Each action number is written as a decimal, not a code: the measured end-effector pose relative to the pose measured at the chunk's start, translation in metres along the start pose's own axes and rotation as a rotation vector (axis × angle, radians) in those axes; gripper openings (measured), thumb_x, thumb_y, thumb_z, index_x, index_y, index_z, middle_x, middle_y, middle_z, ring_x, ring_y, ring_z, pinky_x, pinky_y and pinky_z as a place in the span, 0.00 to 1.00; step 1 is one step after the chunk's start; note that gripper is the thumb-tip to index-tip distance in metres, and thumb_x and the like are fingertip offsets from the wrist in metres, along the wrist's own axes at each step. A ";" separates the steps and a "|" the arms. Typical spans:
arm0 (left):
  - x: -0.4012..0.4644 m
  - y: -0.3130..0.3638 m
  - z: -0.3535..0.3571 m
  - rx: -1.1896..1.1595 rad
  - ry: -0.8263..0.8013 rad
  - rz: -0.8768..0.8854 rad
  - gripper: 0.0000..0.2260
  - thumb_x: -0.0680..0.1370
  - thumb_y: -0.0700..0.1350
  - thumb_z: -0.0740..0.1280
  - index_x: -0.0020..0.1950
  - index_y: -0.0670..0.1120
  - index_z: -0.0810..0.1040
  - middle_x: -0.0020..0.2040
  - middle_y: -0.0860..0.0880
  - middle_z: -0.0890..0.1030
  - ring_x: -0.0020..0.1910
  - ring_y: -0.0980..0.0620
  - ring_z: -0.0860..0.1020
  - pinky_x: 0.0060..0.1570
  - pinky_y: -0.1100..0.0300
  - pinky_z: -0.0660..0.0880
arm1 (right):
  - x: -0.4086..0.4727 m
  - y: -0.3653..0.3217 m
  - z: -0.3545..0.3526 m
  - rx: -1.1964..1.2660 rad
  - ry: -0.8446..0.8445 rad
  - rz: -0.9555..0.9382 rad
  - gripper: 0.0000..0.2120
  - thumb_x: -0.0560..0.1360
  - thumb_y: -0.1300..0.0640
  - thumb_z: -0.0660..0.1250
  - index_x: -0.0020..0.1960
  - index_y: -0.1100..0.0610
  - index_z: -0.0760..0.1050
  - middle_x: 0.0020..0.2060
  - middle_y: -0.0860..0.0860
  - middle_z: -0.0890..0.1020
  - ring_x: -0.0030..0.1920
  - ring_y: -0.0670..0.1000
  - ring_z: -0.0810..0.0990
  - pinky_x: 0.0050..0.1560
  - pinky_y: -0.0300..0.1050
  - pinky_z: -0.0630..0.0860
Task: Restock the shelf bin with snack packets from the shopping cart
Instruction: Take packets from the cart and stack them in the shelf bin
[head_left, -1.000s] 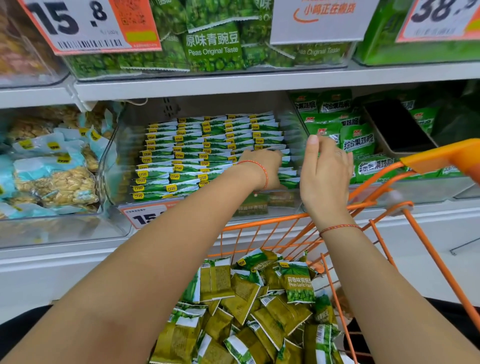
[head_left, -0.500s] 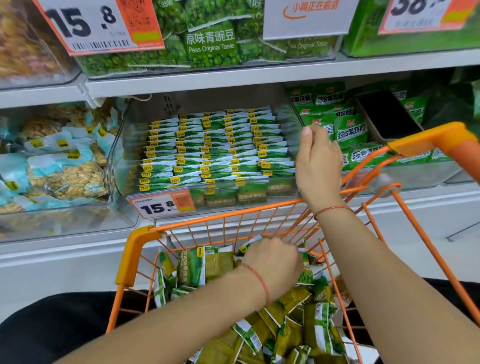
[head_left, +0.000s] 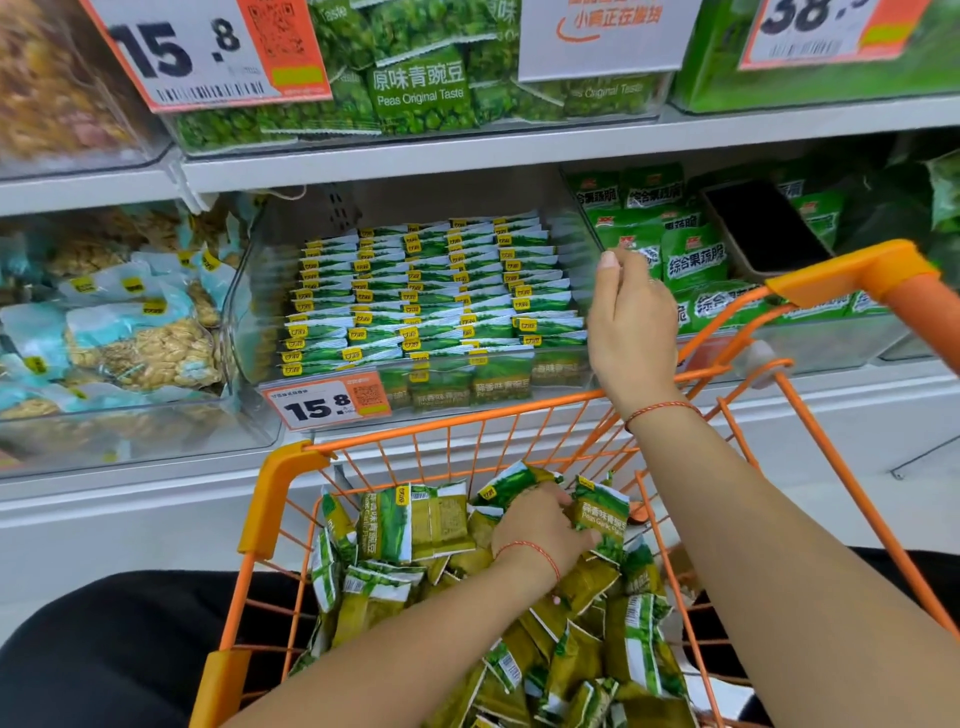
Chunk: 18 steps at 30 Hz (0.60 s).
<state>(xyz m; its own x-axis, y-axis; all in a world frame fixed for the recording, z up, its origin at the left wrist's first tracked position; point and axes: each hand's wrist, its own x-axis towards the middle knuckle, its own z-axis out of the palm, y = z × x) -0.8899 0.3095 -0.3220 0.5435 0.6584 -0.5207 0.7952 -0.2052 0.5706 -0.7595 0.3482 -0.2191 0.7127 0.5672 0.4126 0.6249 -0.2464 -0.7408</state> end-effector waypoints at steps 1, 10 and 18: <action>0.001 -0.001 -0.003 -0.064 -0.045 -0.010 0.27 0.71 0.53 0.73 0.68 0.49 0.70 0.58 0.48 0.79 0.56 0.49 0.78 0.54 0.55 0.76 | 0.000 0.000 0.000 0.002 0.003 0.000 0.19 0.83 0.53 0.49 0.63 0.62 0.72 0.31 0.41 0.66 0.42 0.51 0.69 0.61 0.58 0.69; -0.018 -0.005 -0.048 0.117 -0.557 0.144 0.27 0.72 0.40 0.72 0.68 0.51 0.66 0.35 0.48 0.78 0.27 0.55 0.76 0.26 0.62 0.72 | -0.001 0.002 0.001 0.014 0.026 -0.028 0.21 0.83 0.51 0.47 0.58 0.63 0.73 0.29 0.41 0.65 0.38 0.52 0.68 0.50 0.53 0.68; -0.035 -0.006 -0.053 0.439 -0.409 0.417 0.23 0.71 0.44 0.75 0.61 0.44 0.68 0.43 0.50 0.71 0.43 0.49 0.71 0.40 0.57 0.67 | 0.000 0.008 0.001 -0.009 0.052 -0.058 0.22 0.83 0.49 0.46 0.52 0.62 0.73 0.29 0.43 0.65 0.37 0.55 0.69 0.41 0.47 0.60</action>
<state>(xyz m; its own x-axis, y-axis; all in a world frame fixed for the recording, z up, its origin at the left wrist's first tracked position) -0.9274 0.3260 -0.2740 0.8135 0.1567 -0.5600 0.4880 -0.7078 0.5108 -0.7545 0.3469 -0.2259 0.6905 0.5390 0.4823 0.6687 -0.2216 -0.7097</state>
